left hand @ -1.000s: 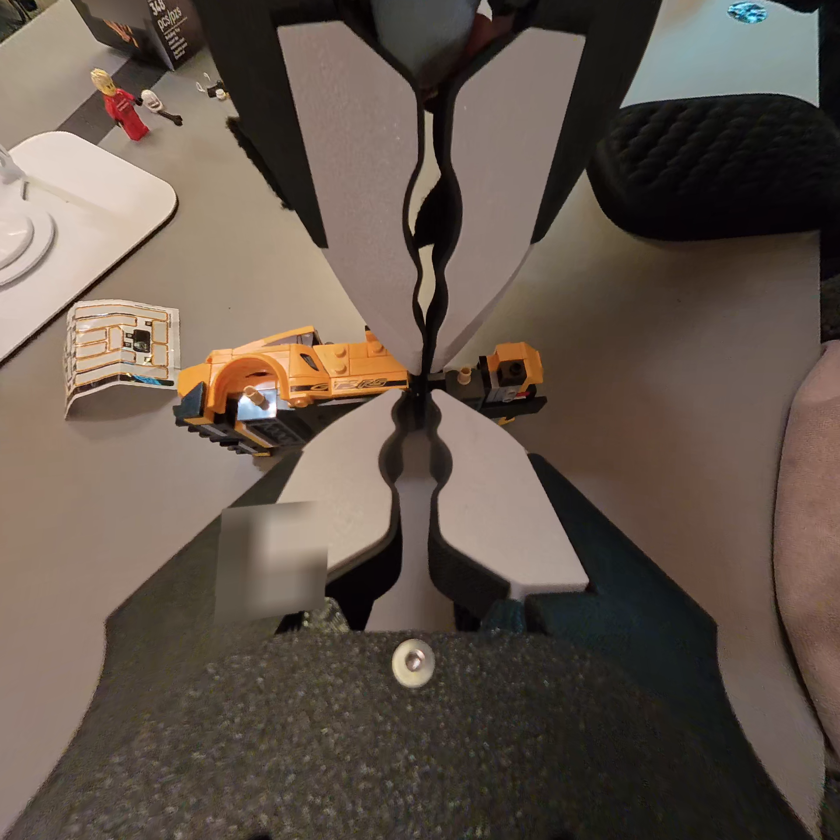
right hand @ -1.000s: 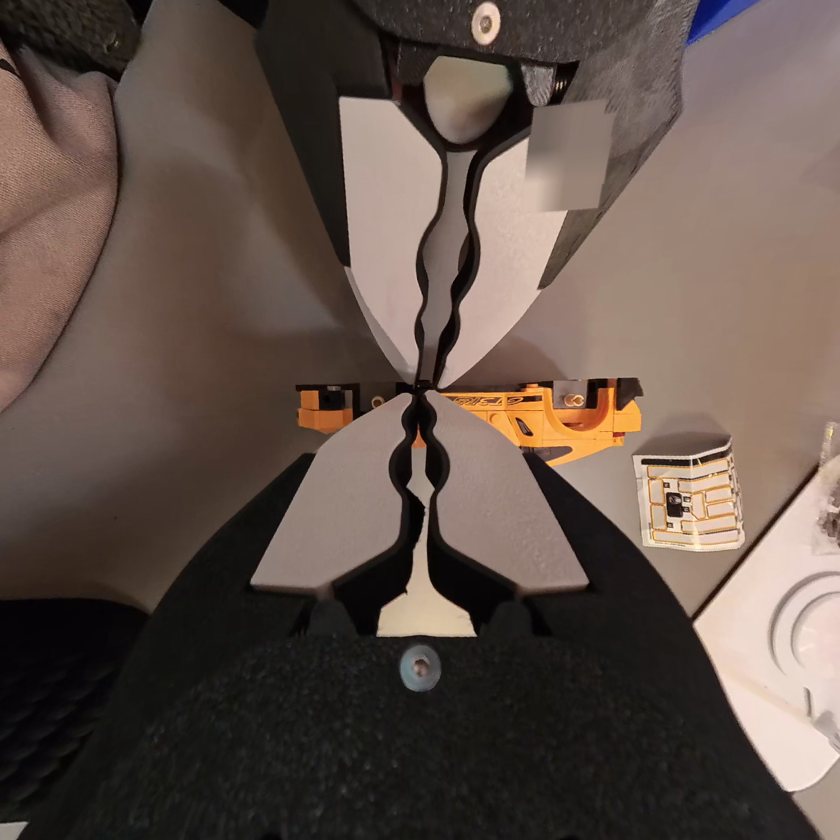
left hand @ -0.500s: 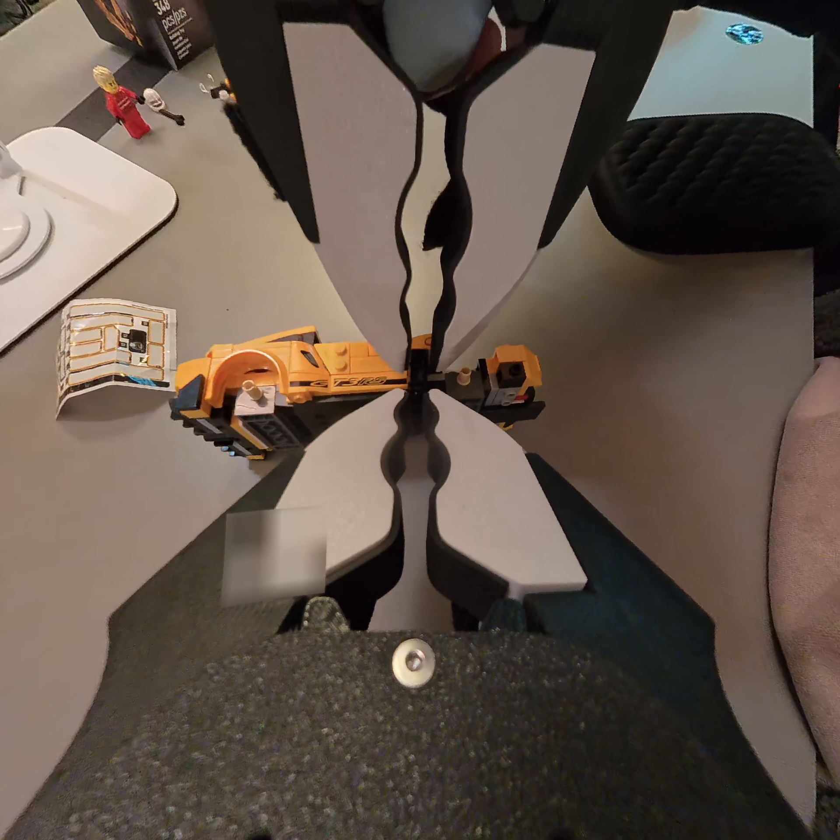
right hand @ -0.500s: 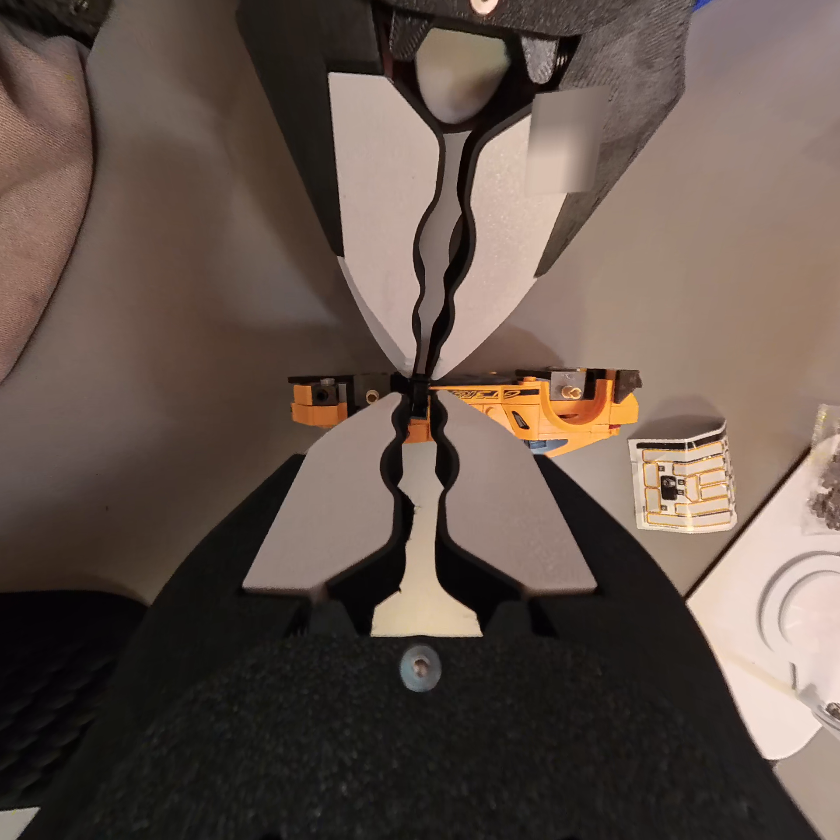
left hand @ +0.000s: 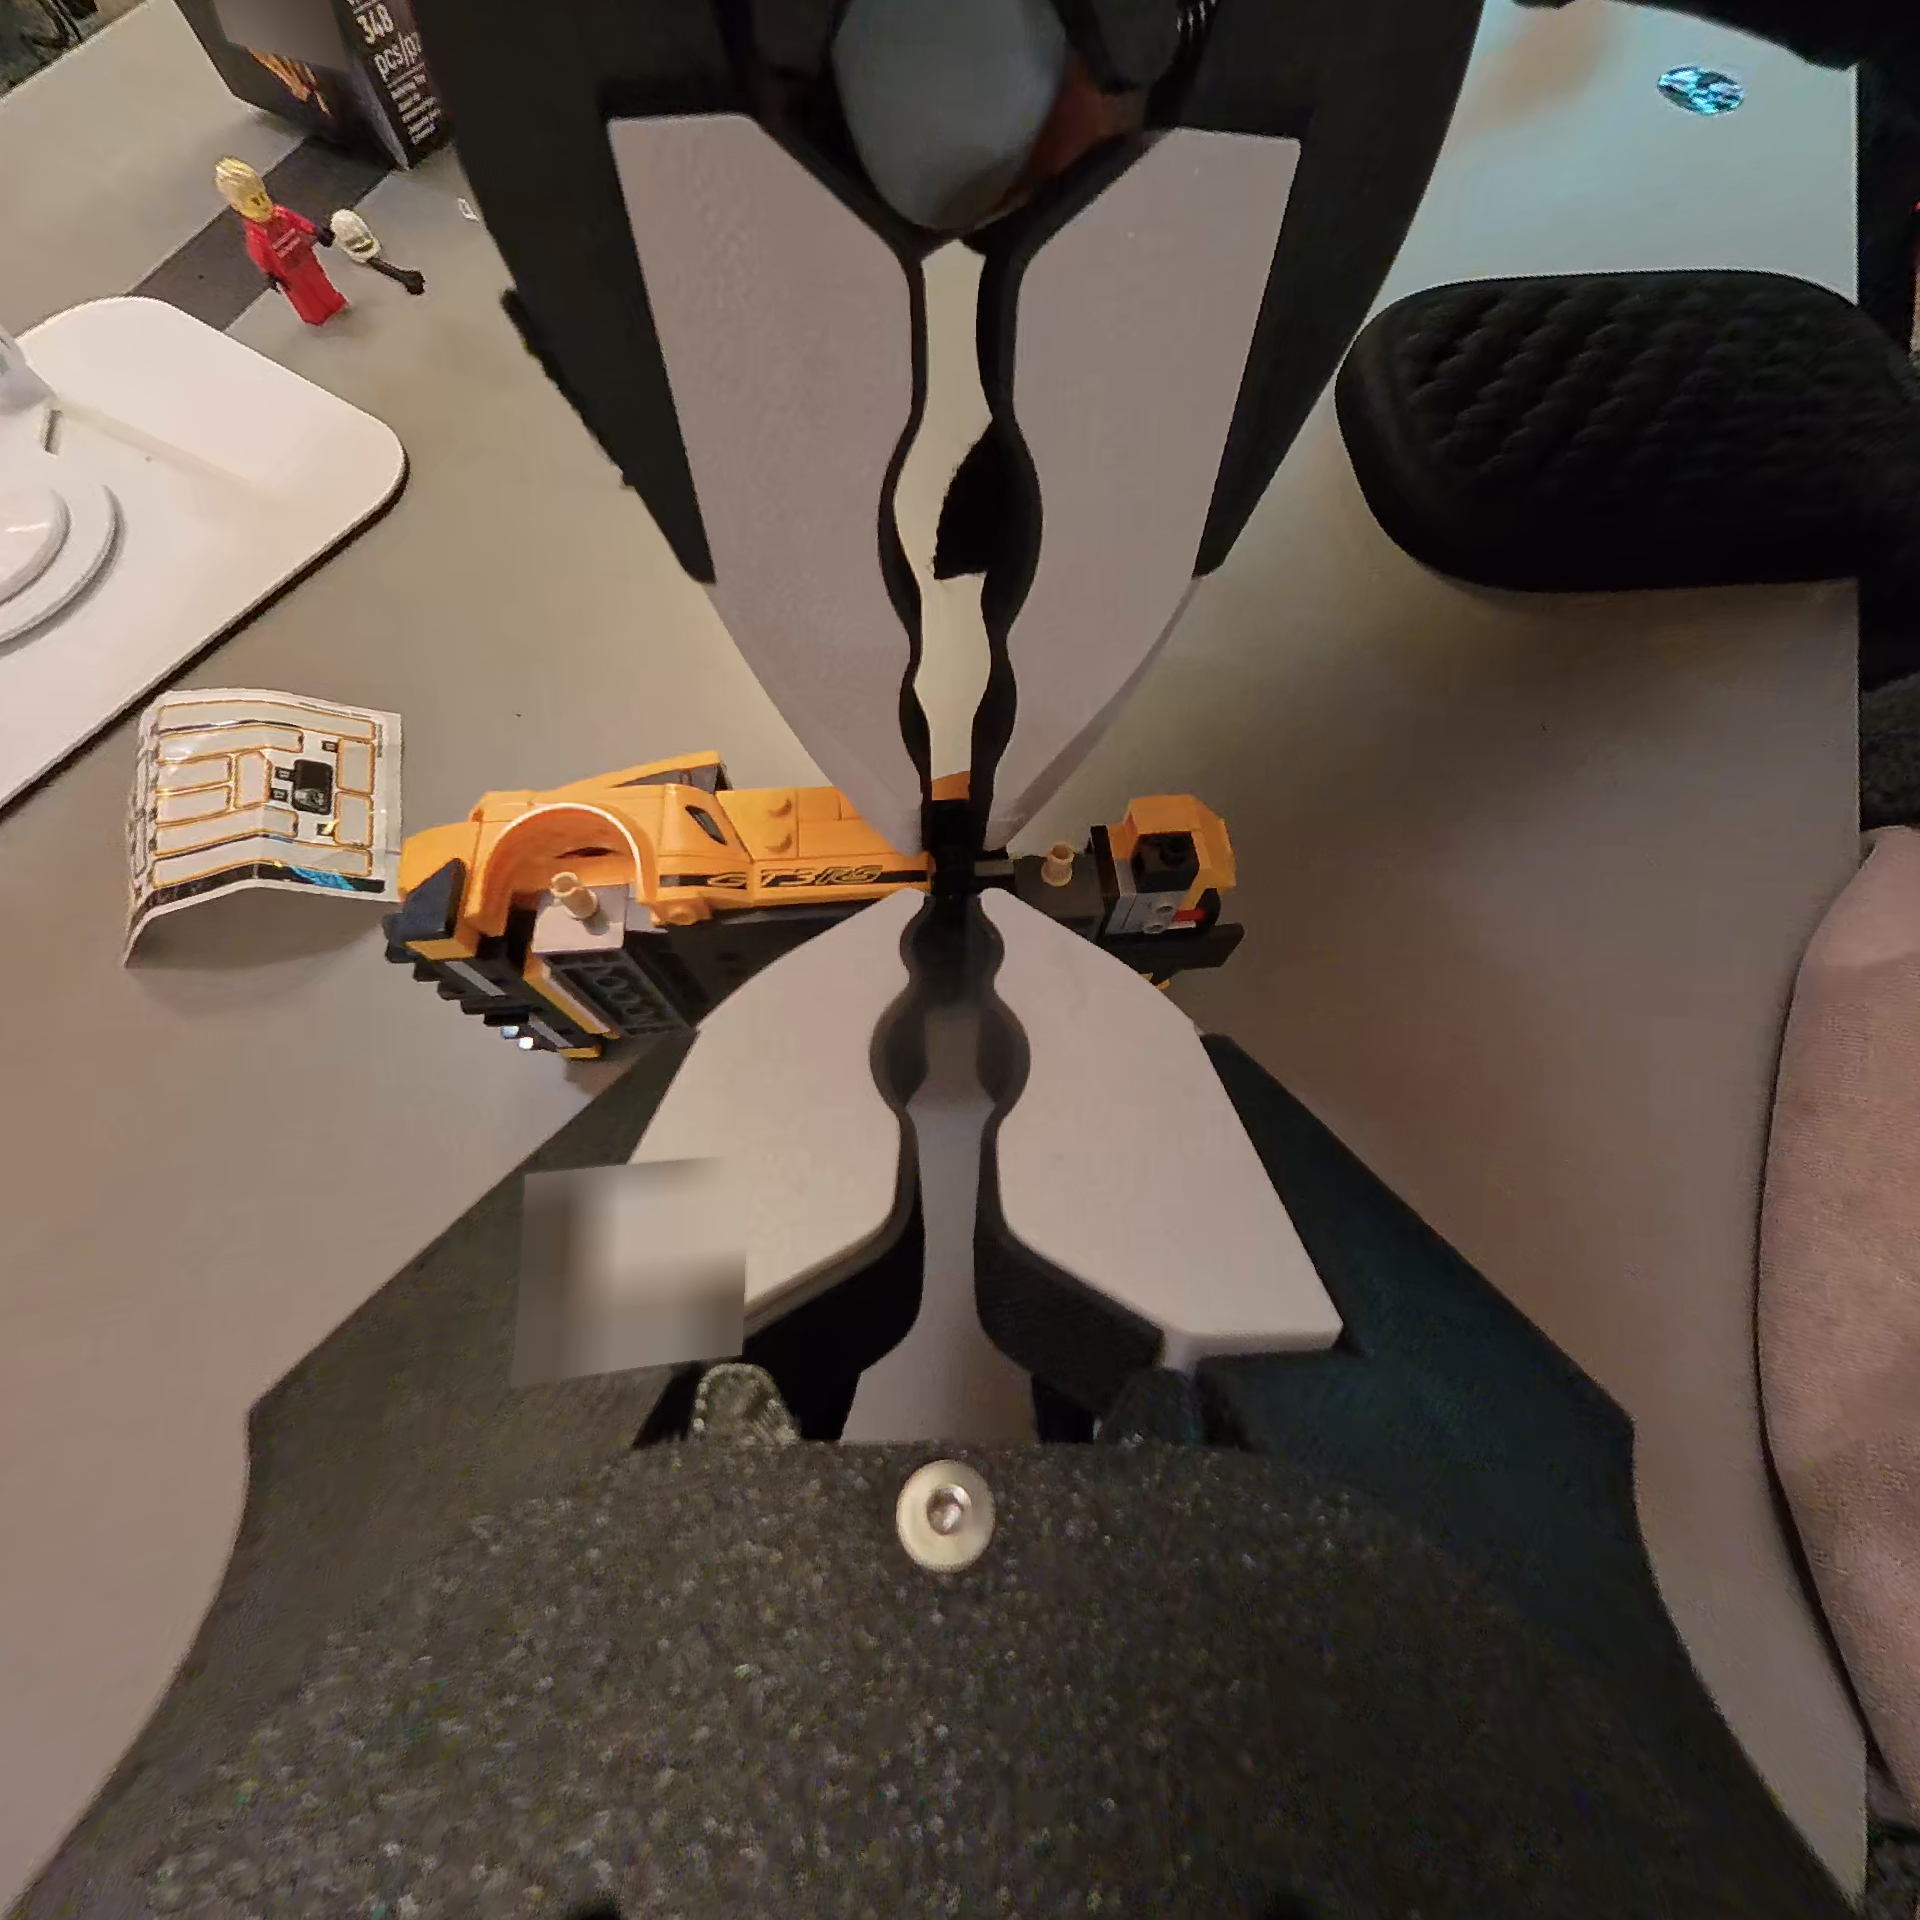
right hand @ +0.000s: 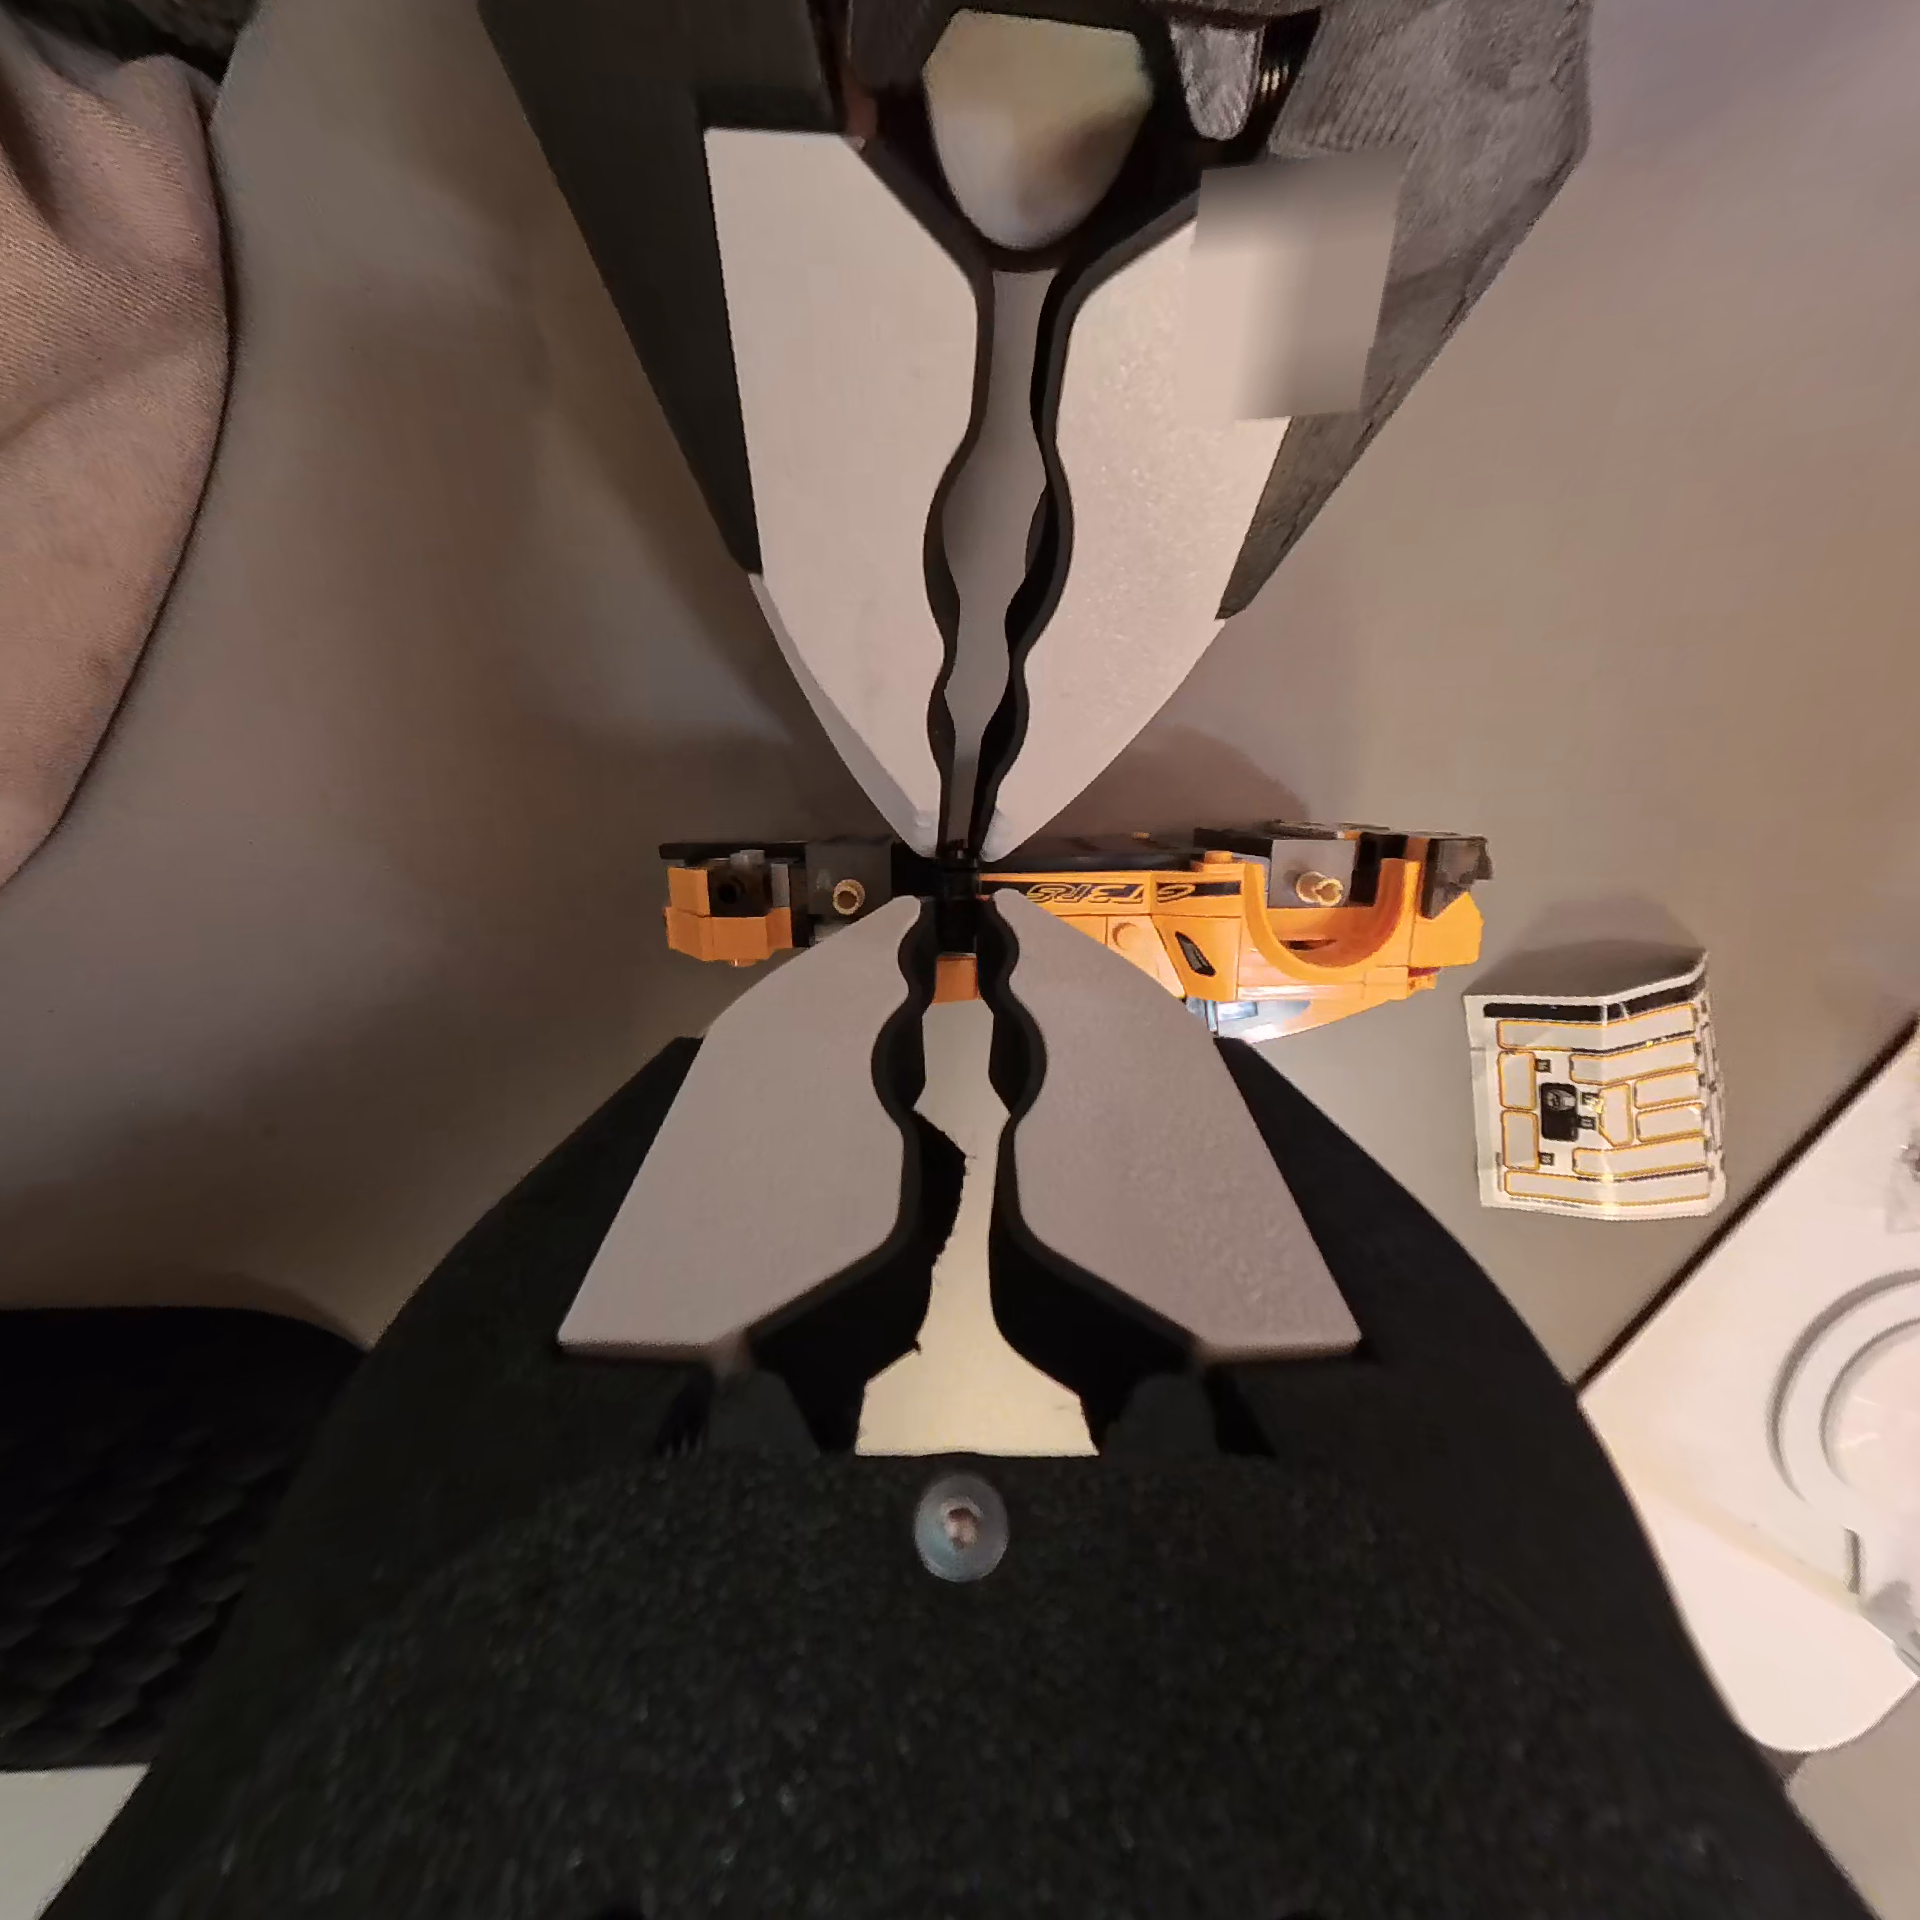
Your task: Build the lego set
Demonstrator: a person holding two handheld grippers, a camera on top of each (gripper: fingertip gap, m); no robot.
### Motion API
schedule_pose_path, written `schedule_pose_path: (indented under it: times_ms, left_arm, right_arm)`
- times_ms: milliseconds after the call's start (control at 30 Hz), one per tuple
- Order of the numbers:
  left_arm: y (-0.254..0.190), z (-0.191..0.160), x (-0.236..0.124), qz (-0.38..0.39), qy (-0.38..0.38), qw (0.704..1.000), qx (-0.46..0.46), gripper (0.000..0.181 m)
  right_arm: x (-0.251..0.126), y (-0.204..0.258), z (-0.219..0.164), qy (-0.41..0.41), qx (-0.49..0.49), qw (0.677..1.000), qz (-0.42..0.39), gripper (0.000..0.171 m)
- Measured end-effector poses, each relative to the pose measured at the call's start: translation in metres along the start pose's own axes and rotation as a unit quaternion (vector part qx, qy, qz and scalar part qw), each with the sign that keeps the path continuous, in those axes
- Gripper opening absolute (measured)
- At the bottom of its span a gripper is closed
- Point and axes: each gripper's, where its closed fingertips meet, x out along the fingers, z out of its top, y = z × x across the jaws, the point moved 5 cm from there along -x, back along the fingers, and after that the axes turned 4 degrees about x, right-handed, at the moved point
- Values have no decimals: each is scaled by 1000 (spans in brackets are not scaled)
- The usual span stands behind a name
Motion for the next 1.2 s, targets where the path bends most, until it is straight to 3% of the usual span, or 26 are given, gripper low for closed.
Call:
schedule_pose_path:
  times_ms: [1200]
  left_arm:
    - [0, -2, 0, 2, 12, 1000, 3, 4]
  right_arm:
    - [4, -5, 7, 40, 36, 998, 10, 7]
